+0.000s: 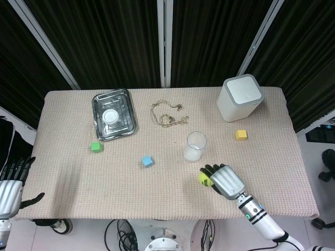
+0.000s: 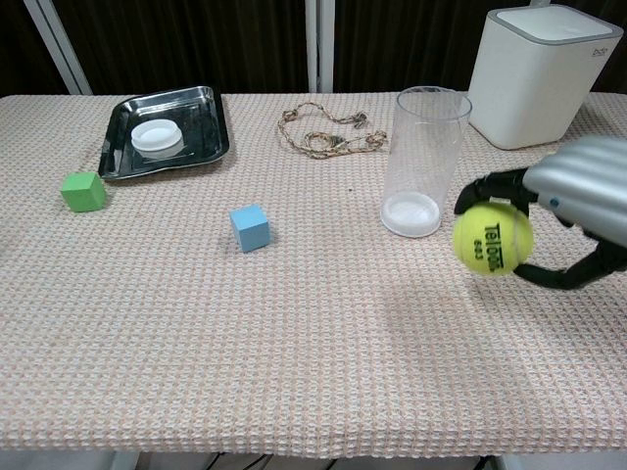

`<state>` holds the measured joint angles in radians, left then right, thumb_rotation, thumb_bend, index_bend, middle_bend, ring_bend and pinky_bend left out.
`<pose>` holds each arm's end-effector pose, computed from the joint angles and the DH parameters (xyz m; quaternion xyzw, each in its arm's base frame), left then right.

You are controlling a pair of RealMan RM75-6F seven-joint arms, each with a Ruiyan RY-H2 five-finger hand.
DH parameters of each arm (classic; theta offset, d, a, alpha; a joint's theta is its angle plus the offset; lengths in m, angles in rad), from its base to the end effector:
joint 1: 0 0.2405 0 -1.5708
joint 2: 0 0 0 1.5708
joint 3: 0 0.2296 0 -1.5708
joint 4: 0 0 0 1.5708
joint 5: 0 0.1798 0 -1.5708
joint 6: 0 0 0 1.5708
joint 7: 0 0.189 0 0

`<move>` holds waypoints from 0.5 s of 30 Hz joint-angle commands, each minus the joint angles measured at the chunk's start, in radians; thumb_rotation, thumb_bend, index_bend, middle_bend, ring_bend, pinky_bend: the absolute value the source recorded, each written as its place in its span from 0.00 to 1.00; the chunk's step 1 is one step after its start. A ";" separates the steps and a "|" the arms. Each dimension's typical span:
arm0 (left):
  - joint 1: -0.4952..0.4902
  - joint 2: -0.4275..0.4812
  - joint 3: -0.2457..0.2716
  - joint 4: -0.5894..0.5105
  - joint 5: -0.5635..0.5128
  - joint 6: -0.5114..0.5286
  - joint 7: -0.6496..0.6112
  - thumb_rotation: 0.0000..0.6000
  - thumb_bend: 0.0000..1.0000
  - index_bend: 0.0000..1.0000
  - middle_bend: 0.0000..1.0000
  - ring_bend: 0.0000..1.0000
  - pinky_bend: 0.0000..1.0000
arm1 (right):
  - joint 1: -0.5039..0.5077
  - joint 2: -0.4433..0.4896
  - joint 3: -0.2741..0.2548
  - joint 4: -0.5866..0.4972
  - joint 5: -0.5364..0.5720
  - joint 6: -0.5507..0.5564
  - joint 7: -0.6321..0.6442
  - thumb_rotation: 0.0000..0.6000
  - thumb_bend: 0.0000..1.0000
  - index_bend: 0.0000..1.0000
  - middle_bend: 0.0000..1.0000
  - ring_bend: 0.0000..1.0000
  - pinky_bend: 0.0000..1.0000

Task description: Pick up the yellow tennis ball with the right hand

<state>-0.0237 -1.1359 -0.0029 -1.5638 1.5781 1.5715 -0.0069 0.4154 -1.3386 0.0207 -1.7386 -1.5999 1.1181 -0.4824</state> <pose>-0.2790 0.1962 0.1747 -0.6020 -0.3708 -0.3898 0.5900 -0.1439 -0.2550 0.0346 0.8051 -0.2486 0.3540 0.4058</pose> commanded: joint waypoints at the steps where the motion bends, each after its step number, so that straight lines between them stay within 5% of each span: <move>1: -0.001 -0.001 0.000 0.000 0.000 -0.002 0.001 1.00 0.00 0.06 0.00 0.00 0.00 | -0.012 0.089 0.058 -0.078 -0.084 0.144 0.097 1.00 0.35 0.52 0.43 0.43 0.61; 7: -0.004 -0.001 0.000 0.000 0.005 -0.003 0.005 1.00 0.00 0.06 0.00 0.00 0.00 | 0.001 0.120 0.167 -0.086 -0.045 0.228 0.109 1.00 0.34 0.52 0.43 0.44 0.62; 15: -0.003 -0.004 0.000 0.002 -0.002 -0.008 0.011 1.00 0.00 0.06 0.00 0.00 0.00 | 0.104 0.045 0.232 -0.026 0.100 0.096 0.076 1.00 0.33 0.52 0.41 0.43 0.52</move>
<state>-0.0272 -1.1401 -0.0025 -1.5623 1.5765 1.5638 0.0037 0.4889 -1.2677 0.2369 -1.7856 -1.5279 1.2483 -0.3942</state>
